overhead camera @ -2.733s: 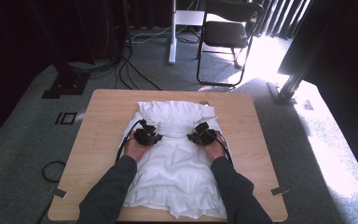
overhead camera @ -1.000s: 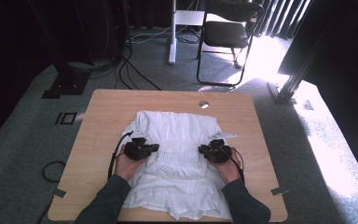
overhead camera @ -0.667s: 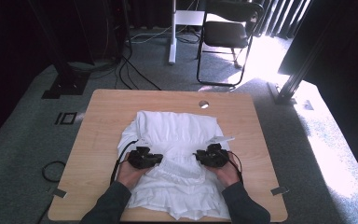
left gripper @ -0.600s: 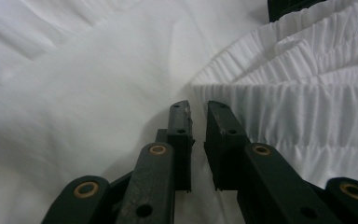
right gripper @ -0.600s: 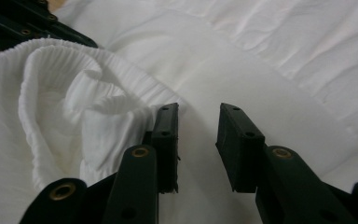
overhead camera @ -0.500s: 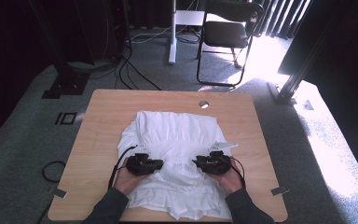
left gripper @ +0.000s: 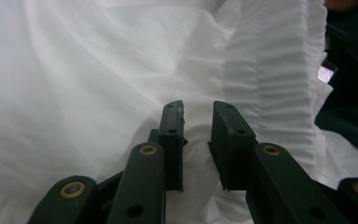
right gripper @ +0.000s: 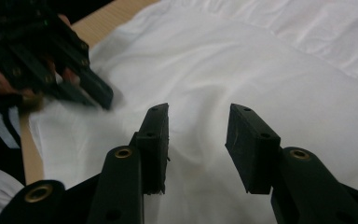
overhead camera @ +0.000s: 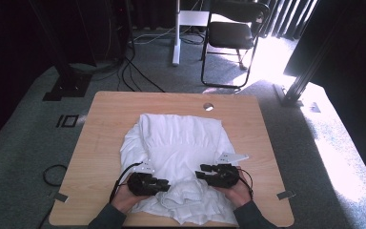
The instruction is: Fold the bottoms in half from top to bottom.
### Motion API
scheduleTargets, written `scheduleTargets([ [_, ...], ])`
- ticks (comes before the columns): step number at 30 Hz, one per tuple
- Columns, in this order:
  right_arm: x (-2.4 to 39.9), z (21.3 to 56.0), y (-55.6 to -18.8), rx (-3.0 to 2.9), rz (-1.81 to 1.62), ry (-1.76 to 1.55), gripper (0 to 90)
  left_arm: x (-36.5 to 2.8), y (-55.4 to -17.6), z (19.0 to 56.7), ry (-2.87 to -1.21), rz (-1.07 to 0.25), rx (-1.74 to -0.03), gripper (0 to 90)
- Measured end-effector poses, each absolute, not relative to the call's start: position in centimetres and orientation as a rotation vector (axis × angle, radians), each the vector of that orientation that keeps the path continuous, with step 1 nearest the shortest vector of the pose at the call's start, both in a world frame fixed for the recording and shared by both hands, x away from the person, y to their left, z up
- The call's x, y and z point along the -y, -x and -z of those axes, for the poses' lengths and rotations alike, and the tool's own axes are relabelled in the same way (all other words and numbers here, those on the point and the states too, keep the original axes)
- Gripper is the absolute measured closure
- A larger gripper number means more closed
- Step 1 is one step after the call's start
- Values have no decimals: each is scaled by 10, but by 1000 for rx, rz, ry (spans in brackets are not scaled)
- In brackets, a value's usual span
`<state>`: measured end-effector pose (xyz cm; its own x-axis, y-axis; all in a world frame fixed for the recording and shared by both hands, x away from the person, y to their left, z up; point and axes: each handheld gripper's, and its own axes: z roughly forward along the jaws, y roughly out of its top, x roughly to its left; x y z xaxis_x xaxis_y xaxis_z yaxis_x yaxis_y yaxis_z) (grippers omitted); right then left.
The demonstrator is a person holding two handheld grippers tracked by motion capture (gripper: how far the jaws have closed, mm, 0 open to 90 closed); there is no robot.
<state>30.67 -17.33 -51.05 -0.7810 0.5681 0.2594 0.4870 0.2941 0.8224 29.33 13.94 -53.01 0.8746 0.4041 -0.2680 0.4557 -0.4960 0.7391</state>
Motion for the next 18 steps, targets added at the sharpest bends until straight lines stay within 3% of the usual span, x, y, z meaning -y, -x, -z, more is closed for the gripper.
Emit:
scheduleTargets([
  [9, 152, 528, -291, -2643, -1425, -860, 641, -142, -298, 531, -2138, 27, -669, 681],
  [10, 148, 540, -286, -2705, -1311, -837, 670, -150, -311, 527, -2096, -37, -737, 669],
  [15, 155, 529, -294, -2618, -1361, -850, 641, -155, -324, 520, -2075, -118, -778, 634],
  [16, 161, 520, -306, -2538, -1363, -882, 583, -158, -342, 509, -2055, -216, -808, 610],
  [18, 167, 512, -324, -2454, -1355, -936, 562, -159, -357, 502, -2031, -270, -840, 596],
])
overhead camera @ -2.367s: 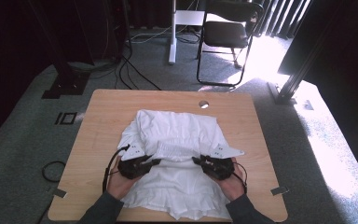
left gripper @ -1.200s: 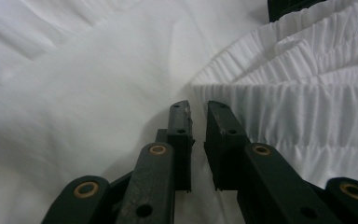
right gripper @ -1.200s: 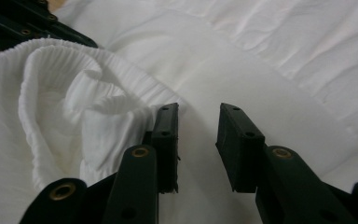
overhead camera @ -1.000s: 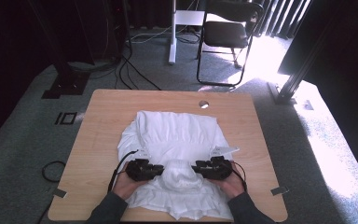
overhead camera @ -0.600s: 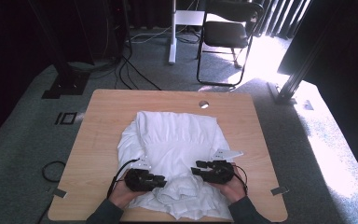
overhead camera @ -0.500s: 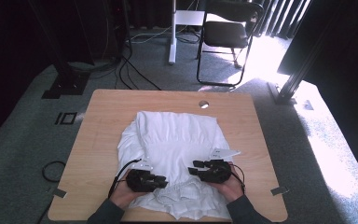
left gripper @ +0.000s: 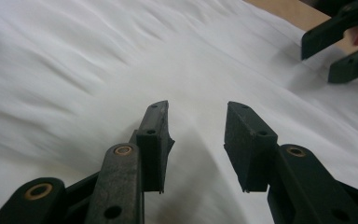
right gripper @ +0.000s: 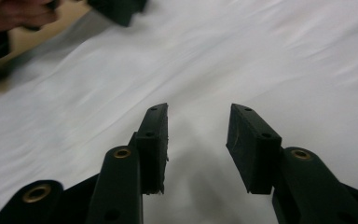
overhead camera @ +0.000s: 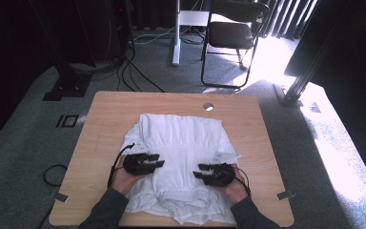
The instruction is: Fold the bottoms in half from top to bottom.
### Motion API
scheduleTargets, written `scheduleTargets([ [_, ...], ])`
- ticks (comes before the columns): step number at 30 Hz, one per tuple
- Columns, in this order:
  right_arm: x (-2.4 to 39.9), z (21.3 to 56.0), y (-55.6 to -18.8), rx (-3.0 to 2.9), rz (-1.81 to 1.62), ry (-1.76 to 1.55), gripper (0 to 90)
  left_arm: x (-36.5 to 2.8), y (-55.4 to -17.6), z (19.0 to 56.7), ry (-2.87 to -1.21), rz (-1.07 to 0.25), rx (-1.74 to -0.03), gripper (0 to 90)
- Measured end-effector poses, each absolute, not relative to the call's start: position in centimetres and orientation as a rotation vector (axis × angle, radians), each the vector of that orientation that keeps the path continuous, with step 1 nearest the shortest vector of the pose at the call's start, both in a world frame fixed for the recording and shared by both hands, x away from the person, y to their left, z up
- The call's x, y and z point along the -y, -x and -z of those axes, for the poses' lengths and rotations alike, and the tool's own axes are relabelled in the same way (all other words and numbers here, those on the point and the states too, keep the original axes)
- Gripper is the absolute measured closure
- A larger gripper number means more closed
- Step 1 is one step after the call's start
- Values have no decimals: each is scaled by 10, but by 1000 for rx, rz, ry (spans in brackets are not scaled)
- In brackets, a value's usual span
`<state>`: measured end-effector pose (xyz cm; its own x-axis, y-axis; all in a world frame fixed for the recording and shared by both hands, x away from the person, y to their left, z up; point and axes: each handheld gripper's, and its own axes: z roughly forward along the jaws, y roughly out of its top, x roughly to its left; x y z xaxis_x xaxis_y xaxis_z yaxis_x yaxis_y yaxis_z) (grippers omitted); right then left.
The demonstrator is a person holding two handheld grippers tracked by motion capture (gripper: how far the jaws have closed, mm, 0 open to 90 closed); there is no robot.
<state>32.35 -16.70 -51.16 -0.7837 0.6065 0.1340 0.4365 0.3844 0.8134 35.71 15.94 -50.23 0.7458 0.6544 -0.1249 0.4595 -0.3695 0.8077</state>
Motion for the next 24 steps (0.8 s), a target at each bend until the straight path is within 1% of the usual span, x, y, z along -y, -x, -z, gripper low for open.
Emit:
scheduleTargets([
  [2, 172, 506, -345, -2388, -1330, -977, 540, -160, -374, 497, -2013, -314, -876, 594],
  [3, 173, 504, -356, -2362, -1308, -994, 532, -160, -374, 497, -2013, -314, -876, 594],
  [4, 174, 502, -368, -2350, -1284, -1012, 532, -159, -392, 494, -2005, -348, -911, 594],
  [7, 173, 503, -401, -2302, -1207, -1068, 532, -154, -417, 497, -2024, -376, -949, 594],
  [8, 173, 503, -401, -2302, -1207, -1068, 532, -154, -417, 497, -2024, -376, -949, 593],
  [9, 173, 504, -412, -2292, -1198, -1094, 532, -154, -417, 497, -2024, -376, -949, 593],
  [10, 171, 510, -429, -2273, -1152, -1135, 537, -151, -435, 510, -2061, -388, -1010, 592],
  [13, 171, 523, -445, -2278, -1096, -1196, 539, -153, -444, 526, -2081, -368, -1063, 594],
  [15, 170, 534, -451, -2299, -1045, -1222, 534, -154, -444, 534, -2087, -364, -1072, 594],
  [19, 173, 551, -447, -2292, -1059, -1279, 538, -159, -436, 544, -2088, -357, -1072, 579],
  [24, 175, 551, -434, -2312, -1081, -1290, 535, -165, -415, 547, -2070, -337, -1059, 577],
])
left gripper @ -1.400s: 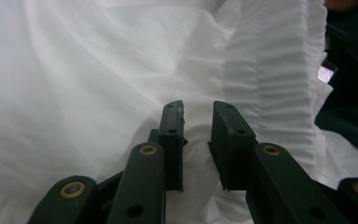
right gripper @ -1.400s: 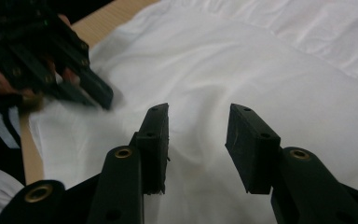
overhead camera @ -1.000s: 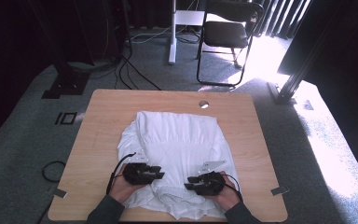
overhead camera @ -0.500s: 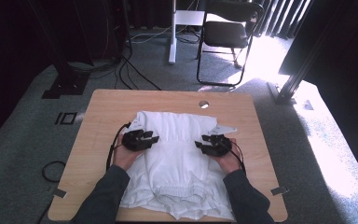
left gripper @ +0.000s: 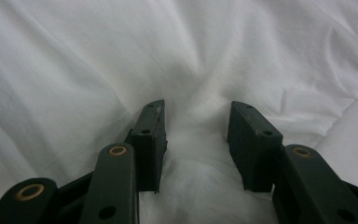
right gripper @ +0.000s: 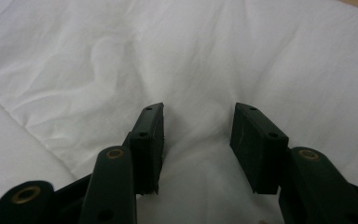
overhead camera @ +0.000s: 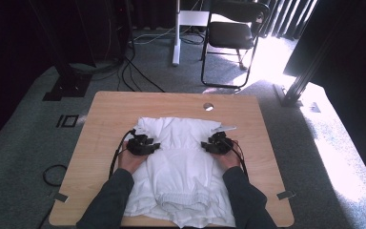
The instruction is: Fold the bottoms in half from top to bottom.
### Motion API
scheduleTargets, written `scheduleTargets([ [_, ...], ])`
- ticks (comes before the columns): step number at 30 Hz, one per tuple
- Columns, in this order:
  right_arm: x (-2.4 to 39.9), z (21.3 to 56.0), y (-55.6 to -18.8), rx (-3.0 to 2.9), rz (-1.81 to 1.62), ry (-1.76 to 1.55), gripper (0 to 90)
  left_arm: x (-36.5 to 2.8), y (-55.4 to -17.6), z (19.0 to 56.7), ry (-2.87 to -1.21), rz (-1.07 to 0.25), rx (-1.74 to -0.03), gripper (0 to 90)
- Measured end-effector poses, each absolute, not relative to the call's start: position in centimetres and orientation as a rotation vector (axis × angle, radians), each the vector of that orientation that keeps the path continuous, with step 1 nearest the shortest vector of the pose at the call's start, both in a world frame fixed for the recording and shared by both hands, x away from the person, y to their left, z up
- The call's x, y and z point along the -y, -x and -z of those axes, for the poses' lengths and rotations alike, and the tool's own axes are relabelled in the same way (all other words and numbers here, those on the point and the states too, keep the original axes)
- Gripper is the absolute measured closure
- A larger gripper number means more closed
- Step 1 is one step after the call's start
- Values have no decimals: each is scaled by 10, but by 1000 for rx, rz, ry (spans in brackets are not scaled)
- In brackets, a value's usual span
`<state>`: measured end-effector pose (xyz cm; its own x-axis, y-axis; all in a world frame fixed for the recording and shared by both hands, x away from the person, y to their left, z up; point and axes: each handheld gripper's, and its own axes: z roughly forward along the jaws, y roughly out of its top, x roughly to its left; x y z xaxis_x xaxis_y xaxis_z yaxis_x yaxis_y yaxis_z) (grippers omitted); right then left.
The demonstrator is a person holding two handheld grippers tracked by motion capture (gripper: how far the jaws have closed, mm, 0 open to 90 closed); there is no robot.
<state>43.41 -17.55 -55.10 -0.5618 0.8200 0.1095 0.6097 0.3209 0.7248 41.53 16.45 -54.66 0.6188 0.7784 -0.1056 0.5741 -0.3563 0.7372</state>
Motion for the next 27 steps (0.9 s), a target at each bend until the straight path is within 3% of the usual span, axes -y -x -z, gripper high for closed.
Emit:
scheduleTargets([
  [6, 175, 550, -408, -2361, -1066, -1245, 532, -167, -380, 549, -2078, -324, -1023, 568],
  [18, 176, 549, -382, -2416, -1071, -1230, 524, -169, -348, 545, -2112, -295, -998, 558],
  [22, 177, 547, -383, -2428, -1060, -1224, 511, -176, -353, 530, -2058, -375, -1015, 525],
  [27, 193, 526, -396, -2277, -1108, -1261, 449, -203, -382, 502, -1941, -470, -1122, 417],
])
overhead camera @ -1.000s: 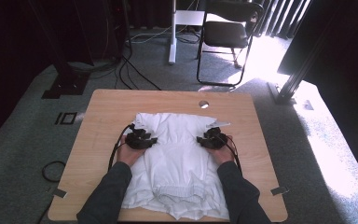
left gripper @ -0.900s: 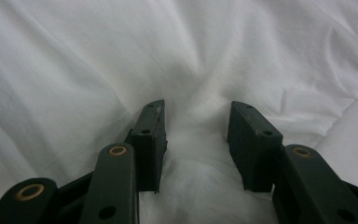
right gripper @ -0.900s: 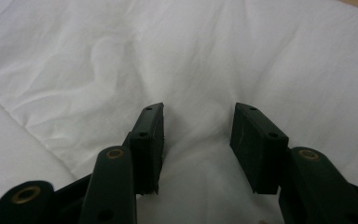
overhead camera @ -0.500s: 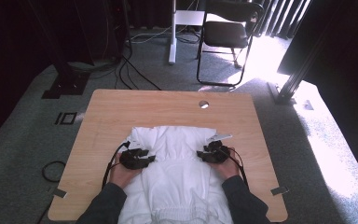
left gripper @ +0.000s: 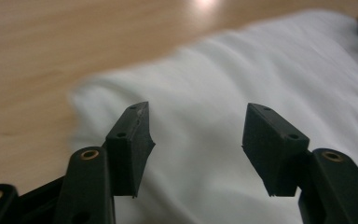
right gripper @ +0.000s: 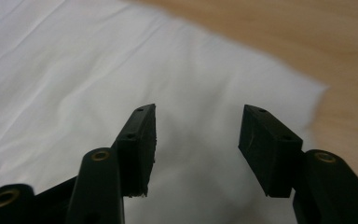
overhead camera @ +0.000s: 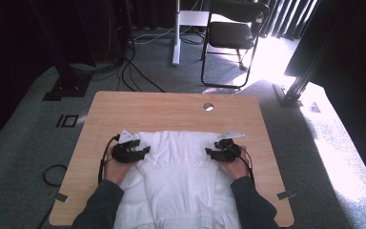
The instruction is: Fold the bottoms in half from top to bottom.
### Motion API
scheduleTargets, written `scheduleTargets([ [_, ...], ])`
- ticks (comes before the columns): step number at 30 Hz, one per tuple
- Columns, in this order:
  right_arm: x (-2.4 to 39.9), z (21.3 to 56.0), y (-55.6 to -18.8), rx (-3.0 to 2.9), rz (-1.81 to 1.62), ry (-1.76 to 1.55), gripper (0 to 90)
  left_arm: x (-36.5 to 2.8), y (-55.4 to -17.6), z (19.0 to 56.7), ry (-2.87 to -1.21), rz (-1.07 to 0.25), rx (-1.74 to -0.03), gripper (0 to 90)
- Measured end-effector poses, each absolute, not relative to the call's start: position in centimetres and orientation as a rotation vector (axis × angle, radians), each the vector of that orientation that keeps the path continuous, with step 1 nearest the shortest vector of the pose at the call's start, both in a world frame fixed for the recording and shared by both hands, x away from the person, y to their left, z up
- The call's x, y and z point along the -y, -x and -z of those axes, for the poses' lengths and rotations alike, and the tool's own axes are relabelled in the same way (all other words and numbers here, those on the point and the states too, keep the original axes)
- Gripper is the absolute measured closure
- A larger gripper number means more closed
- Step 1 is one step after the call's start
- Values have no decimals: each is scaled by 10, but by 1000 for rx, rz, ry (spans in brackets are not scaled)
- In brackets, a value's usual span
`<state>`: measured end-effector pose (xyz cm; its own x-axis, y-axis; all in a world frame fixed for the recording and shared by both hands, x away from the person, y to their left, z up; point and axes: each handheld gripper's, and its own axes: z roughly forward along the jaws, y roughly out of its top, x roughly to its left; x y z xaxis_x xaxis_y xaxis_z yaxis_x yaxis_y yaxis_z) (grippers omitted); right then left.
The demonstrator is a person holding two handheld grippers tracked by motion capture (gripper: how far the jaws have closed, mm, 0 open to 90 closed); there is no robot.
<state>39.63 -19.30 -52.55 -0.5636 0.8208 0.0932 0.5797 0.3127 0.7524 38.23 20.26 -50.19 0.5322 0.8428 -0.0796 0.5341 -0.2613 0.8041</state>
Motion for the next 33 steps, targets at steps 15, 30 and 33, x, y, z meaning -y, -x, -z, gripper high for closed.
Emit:
scheduleTargets([
  [15, 207, 539, -467, -2165, -1041, -1581, 347, -231, -449, 534, -1891, -313, -1391, 308],
  [30, 201, 545, -467, -2194, -960, -1570, 361, -229, -450, 540, -1929, -276, -1415, 303],
  [33, 195, 542, -464, -2230, -911, -1533, 566, -220, -446, 539, -1966, -310, -1423, 326],
])
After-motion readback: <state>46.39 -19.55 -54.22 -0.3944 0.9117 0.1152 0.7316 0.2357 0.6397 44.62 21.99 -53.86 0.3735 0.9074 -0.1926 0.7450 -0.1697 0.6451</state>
